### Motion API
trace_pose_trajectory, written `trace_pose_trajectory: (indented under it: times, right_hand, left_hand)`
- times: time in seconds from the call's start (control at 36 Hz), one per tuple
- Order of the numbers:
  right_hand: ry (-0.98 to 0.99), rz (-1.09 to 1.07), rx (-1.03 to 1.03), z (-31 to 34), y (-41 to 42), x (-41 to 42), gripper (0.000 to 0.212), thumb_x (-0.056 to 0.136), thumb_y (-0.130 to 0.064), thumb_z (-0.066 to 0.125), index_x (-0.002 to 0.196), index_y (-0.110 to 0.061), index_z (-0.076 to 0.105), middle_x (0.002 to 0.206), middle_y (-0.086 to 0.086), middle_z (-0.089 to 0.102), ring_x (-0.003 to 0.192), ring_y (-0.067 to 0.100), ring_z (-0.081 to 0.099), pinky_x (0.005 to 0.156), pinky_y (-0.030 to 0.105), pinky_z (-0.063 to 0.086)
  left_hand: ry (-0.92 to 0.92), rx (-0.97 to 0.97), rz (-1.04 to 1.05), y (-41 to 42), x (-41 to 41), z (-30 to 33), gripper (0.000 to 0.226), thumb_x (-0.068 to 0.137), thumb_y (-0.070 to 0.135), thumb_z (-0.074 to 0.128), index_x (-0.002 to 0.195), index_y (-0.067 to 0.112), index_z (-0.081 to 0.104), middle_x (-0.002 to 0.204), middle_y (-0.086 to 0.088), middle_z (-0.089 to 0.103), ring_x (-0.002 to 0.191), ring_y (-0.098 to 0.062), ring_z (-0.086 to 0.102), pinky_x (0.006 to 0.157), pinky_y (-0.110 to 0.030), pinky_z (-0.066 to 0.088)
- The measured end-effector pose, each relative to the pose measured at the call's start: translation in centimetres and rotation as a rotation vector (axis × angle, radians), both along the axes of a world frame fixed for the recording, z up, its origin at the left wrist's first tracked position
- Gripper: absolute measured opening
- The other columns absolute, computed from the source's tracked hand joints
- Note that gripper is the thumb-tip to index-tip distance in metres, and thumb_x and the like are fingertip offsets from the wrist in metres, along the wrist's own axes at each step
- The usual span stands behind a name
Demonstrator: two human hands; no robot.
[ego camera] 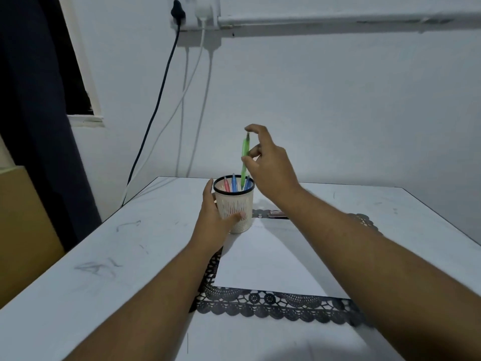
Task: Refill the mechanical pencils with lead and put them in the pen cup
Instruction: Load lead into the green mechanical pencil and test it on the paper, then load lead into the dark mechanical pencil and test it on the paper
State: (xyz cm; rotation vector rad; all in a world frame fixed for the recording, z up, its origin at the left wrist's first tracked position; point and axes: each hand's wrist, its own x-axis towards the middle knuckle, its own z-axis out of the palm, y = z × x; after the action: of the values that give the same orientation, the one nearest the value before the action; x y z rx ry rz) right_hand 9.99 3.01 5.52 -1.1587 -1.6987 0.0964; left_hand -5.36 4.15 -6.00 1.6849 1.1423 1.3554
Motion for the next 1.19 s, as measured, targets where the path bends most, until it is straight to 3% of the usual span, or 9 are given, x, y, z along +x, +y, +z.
trace_pose_trajectory:
  times: [0.31, 0.44, 0.53, 0.67, 0.75, 0.83, 0.92, 1.0, 1.19]
  right_hand:
    - [-0.216, -0.155, -0.185, -3.0, 1.8, -1.0, 0.026, 0.101, -0.03, 0.057, 0.124, -0.029, 0.071, 0.102, -0.007, 0.075, 0.095, 0.018, 0.068, 0.083, 0.036, 0.057]
    - [-0.261, -0.146, -0.23, -3.2, 1.6, -0.6, 0.051, 0.105, -0.03, 0.048, 0.156, -0.031, 0.042, 0.139, -0.003, 0.063, 0.118, 0.019, 0.061, 0.098, 0.041, 0.052]
    - [-0.138, -0.045, -0.175, -3.7, 1.1, 0.4, 0.06, 0.104, -0.023, 0.05, 0.16, -0.036, 0.032, 0.143, -0.01, 0.058, 0.091, 0.002, 0.055, 0.095, 0.035, 0.05]
    - [-0.087, -0.06, -0.106, -5.6, -0.8, 3.4, 0.05, 0.1, -0.023, 0.055, 0.147, -0.039, 0.048, 0.119, -0.017, 0.06, 0.067, -0.005, 0.048, 0.078, 0.031, 0.051]
    - [-0.211, -0.083, -0.199, -6.8, -2.6, 5.7, 0.021, 0.099, -0.029, 0.056, 0.12, -0.032, 0.057, 0.096, -0.012, 0.062, 0.072, 0.003, 0.056, 0.069, 0.034, 0.048]
    - [-0.472, -0.163, -0.314, -8.6, -4.3, 7.9, 0.01, 0.099, -0.035, 0.056, 0.095, -0.028, 0.051, 0.08, -0.009, 0.056, 0.076, 0.014, 0.052, 0.063, 0.034, 0.037]
    - [-0.595, -0.234, -0.392, -10.2, -5.6, 9.3, 0.03, 0.098, -0.045, 0.052, 0.078, -0.023, 0.048, 0.073, -0.006, 0.056, 0.073, 0.018, 0.053, 0.062, 0.036, 0.04]
    - [-0.678, -0.23, -0.452, -11.0, -6.5, 9.8, 0.035, 0.098, -0.05, 0.049, 0.078, -0.022, 0.051, 0.074, -0.004, 0.058, 0.071, 0.015, 0.054, 0.062, 0.034, 0.042]
    - [-0.718, -0.225, -0.437, -11.5, -7.4, 9.9, 0.031, 0.099, -0.048, 0.047, 0.081, -0.023, 0.049, 0.075, -0.004, 0.056, 0.071, 0.016, 0.053, 0.062, 0.034, 0.041]
  left_hand:
    - [-0.025, 0.034, -0.008, 0.6, -0.1, -0.6, 0.101, 0.083, 0.007, 0.084, 0.157, 0.034, 0.021, 0.146, 0.009, 0.052, 0.13, -0.013, 0.055, 0.103, -0.03, 0.052]
    - [-0.026, 0.047, 0.004, 0.4, -0.1, -0.4, 0.096, 0.083, 0.006, 0.083, 0.148, 0.044, 0.023, 0.141, 0.012, 0.052, 0.128, -0.01, 0.055, 0.1, -0.024, 0.052]
    - [-0.012, 0.044, 0.01, 0.4, -0.1, -0.5, 0.099, 0.081, 0.007, 0.085, 0.145, 0.046, 0.021, 0.141, 0.011, 0.051, 0.131, -0.013, 0.054, 0.102, -0.027, 0.052]
    - [0.052, 0.12, 0.156, 0.0, -0.4, 0.4, 0.116, 0.073, 0.035, 0.088, 0.157, 0.045, 0.009, 0.159, 0.01, 0.03, 0.149, -0.018, 0.029, 0.114, -0.056, 0.042]
    - [0.129, 0.351, 0.299, -1.6, 0.1, 1.7, 0.096, 0.083, 0.028, 0.082, 0.158, 0.032, 0.022, 0.156, 0.006, 0.034, 0.143, -0.013, 0.025, 0.115, -0.045, 0.037]
    - [0.173, 0.603, 0.381, -3.9, 1.1, 3.4, 0.052, 0.088, 0.022, 0.07, 0.135, 0.016, 0.051, 0.133, -0.001, 0.05, 0.123, -0.01, 0.035, 0.105, -0.026, 0.031]
    - [0.332, 0.72, 0.25, -5.1, 2.2, 3.9, 0.016, 0.092, 0.026, 0.061, 0.104, 0.017, 0.065, 0.103, 0.006, 0.062, 0.098, -0.013, 0.052, 0.085, -0.032, 0.042]
    - [0.581, 0.551, 0.143, -6.1, 3.9, 2.8, 0.023, 0.101, 0.036, 0.053, 0.087, 0.026, 0.069, 0.08, 0.012, 0.066, 0.078, -0.01, 0.06, 0.067, -0.034, 0.047]
    - [0.956, 0.407, -0.241, -5.5, 5.1, -0.5, 0.032, 0.103, 0.037, 0.048, 0.127, 0.023, 0.065, 0.127, 0.005, 0.063, 0.118, -0.014, 0.052, 0.102, -0.042, 0.046]
